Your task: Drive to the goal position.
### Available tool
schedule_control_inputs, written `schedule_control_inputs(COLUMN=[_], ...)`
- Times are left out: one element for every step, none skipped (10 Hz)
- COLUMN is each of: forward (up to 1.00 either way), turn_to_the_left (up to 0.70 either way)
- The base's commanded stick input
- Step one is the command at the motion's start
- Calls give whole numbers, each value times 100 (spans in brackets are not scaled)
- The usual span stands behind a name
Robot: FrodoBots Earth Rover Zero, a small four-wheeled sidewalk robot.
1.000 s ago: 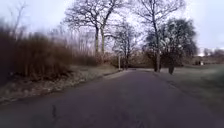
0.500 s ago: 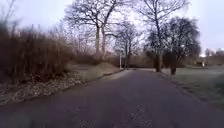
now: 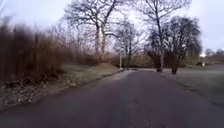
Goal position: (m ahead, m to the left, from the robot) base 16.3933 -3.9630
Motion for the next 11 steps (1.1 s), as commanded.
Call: schedule_control_inputs(forward=[100, 100, 100, 100, 100, 100, 100, 100, 100, 100, 100], turn_to_the_left=[-40, -40, -40, -40, -14, 0, 0, 0, 0, 0, 0])
